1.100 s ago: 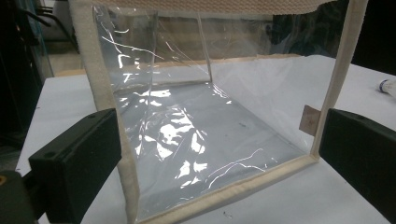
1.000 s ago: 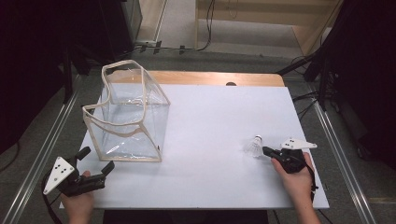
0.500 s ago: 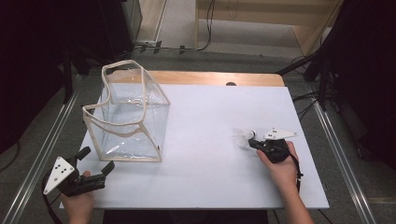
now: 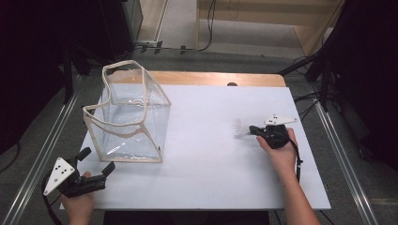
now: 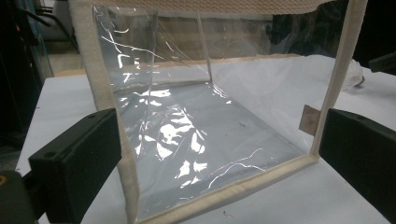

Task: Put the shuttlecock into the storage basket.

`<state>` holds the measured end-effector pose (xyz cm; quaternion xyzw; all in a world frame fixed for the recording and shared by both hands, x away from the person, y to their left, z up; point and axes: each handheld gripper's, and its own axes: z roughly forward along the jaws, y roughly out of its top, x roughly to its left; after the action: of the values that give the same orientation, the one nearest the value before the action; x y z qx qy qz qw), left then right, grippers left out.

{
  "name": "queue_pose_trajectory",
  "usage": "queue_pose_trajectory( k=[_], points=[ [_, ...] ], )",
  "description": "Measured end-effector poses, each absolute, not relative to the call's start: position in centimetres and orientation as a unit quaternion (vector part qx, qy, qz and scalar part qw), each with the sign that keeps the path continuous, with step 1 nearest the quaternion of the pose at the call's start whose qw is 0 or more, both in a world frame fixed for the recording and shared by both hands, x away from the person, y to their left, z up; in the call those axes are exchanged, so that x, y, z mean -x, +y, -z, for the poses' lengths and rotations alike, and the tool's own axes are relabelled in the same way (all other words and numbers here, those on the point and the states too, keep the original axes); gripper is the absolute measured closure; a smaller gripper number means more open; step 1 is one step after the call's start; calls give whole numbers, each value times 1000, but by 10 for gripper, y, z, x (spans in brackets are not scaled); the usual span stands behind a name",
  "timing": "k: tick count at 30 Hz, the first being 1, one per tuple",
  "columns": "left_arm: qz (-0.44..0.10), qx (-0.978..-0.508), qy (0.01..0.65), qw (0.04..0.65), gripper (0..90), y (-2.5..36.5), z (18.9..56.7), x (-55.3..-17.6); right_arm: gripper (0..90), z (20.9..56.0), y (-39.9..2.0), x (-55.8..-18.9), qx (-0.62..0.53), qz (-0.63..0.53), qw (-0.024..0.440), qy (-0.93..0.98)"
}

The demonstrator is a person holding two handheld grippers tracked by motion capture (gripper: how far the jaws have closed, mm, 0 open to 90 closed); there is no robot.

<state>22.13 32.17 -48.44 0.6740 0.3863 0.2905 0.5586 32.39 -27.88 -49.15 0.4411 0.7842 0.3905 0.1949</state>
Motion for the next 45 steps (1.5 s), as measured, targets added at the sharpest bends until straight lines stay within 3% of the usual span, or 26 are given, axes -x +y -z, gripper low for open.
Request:
queue_pose_trajectory(
  k=[2,5,18,37,45],
  points=[
    [-291,-674,386,558,0,322,484,-221,813,489,-285,-327,-445,-392,195,781],
    [-291,-674,386,558,0,321,484,-221,873,489,-294,-331,-463,-382,205,773],
    [-290,-674,386,558,0,321,485,-221,875,518,-299,-351,-516,-354,168,762],
    [-290,-675,386,558,0,321,484,-221,875,511,-252,-309,-428,-379,126,811],
    [-290,-675,387,557,0,321,484,-221,874,494,-255,-305,-418,-401,158,800]
  ],
)
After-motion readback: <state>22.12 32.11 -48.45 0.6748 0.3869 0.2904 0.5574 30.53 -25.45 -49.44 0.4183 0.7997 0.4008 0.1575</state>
